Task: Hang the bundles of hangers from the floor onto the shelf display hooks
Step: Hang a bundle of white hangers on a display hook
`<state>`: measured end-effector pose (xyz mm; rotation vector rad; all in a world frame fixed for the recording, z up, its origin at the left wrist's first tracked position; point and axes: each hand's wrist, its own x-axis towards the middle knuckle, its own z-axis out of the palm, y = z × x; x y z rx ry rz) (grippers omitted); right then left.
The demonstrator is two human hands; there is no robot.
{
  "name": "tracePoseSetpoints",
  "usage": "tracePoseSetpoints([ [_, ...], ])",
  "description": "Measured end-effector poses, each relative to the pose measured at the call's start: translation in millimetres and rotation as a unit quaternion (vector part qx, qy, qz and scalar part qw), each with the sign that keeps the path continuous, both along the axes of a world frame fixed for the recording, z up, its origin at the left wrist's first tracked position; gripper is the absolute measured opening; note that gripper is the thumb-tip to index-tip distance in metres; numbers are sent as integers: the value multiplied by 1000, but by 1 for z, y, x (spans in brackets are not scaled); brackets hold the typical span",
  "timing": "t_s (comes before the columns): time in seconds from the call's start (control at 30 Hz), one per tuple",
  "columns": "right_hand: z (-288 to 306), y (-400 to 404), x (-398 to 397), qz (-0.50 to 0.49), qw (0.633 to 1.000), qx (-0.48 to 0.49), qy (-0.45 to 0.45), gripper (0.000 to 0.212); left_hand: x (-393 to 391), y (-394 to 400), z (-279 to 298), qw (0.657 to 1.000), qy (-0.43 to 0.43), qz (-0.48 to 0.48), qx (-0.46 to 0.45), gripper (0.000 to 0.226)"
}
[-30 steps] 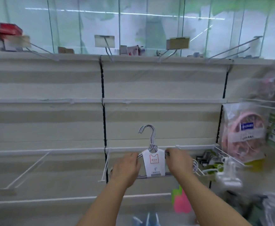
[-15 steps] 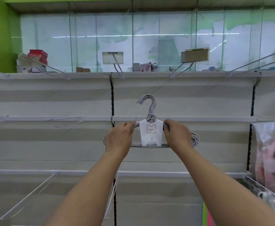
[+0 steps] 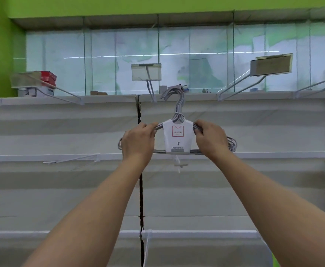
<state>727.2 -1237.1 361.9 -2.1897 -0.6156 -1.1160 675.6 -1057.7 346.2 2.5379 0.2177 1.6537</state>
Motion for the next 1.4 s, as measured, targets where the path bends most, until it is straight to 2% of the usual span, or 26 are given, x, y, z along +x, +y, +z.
tracePoseSetpoints([
  [0.27,17,51,38,-10,997,64,48,27,43,51,29,999,-1,-30,25,34],
  [0.53,34,80,71,26,993,111,33,26,80,82,52,998,-36,-46,23,32],
  [0.8,46,99,95,16,997,57,48,20,103,103,50,997,-60,-49,15,32],
  [0.93,42,104,103,30,998,33,50,34,114,112,37,997,-56,-49,-6,32],
  [1.07,43,111,112,24,998,5,51,15,125,115,25,998,-48,-41,-25,33],
  [1.2,37,113,125,27,998,8,62,19,135,116,19,998,-37,-29,-36,32],
  [1.4,29,100,149,-39,994,-75,65,24,147,112,17,999,-14,-6,-39,33],
])
